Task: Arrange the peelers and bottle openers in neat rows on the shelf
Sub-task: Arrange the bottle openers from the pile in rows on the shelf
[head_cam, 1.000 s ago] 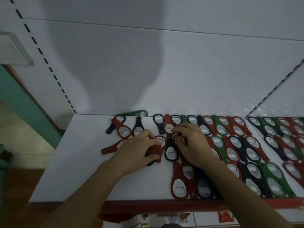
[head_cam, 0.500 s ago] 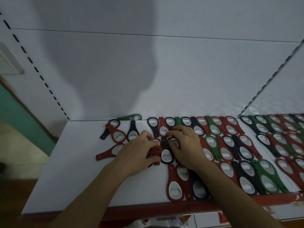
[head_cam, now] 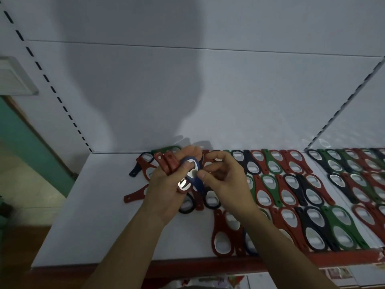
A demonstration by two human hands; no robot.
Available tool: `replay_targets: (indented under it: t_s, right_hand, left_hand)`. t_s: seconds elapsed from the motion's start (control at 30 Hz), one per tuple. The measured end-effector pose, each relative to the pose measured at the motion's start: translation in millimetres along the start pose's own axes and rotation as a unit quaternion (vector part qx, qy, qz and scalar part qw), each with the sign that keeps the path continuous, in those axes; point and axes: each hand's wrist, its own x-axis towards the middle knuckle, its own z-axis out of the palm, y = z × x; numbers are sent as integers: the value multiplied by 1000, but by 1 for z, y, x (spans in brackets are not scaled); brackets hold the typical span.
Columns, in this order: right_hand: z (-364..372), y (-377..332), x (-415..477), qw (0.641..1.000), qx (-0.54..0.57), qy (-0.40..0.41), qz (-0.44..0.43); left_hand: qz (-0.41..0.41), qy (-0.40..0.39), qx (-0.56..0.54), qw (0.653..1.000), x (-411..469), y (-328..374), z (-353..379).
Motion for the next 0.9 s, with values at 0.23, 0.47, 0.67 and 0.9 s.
replay_targets:
  t_s: [0.23,0.47,0.67,0.9]
  right_hand:
    - [-10,-7,-7,995,-64,-67,36]
    - [-33,-10,-36,952,-219,-183,114]
    - [-30,0,-48,930,-298,-192,98]
    - [-41,22,-46,910,-409,3,-74]
  left_hand:
    - [32,62,73,995,-9,5,-3]
    - [70,-69,522,847,-43,17,-30]
    - [45,-155,639,752,-57,-1,-27]
    - [32,-175,692,699,-66,-15,-29]
